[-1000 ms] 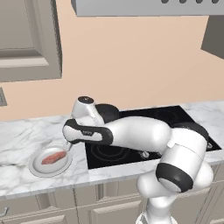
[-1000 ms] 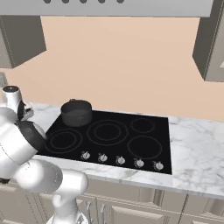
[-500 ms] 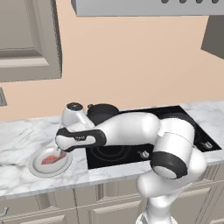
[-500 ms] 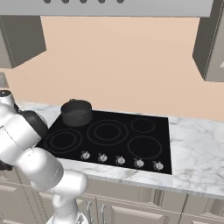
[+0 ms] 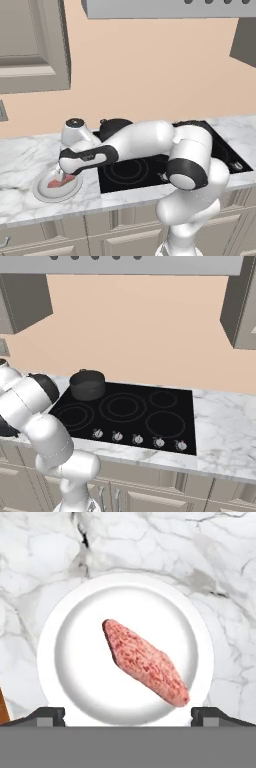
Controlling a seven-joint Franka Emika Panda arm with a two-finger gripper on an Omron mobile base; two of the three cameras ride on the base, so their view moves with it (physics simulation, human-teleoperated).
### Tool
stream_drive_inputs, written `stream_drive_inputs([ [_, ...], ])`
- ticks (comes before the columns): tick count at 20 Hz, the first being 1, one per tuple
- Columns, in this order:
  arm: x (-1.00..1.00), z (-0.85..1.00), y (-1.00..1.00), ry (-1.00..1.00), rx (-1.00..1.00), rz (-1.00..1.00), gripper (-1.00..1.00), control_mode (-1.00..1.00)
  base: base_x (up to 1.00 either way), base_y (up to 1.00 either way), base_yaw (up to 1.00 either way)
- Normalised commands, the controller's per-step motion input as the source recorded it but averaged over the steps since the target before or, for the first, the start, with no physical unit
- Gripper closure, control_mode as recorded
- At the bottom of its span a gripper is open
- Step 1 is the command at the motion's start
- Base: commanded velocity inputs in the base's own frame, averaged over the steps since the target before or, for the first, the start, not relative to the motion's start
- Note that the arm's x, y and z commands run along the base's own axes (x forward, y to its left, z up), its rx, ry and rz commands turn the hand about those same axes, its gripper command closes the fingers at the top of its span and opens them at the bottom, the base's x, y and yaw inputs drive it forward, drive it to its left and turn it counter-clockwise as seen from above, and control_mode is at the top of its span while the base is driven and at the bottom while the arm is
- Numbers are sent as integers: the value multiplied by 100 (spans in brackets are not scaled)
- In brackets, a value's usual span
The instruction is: Retrieve the frozen meat and place it in the pot on a burner. Then turn the burner on.
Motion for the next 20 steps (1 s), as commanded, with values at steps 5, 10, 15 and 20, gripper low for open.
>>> stream_drive_inputs([
  [5,10,-37,0,3,-2,3,-100,-100,0,0,0],
  [10,8,-27,1,3,-2,2,-100,-100,0,0,0],
  [15,21,-11,11,6,-5,0,-100,-100,0,0,0],
  [20,26,-13,10,7,-6,0,-100,-100,0,0,0],
])
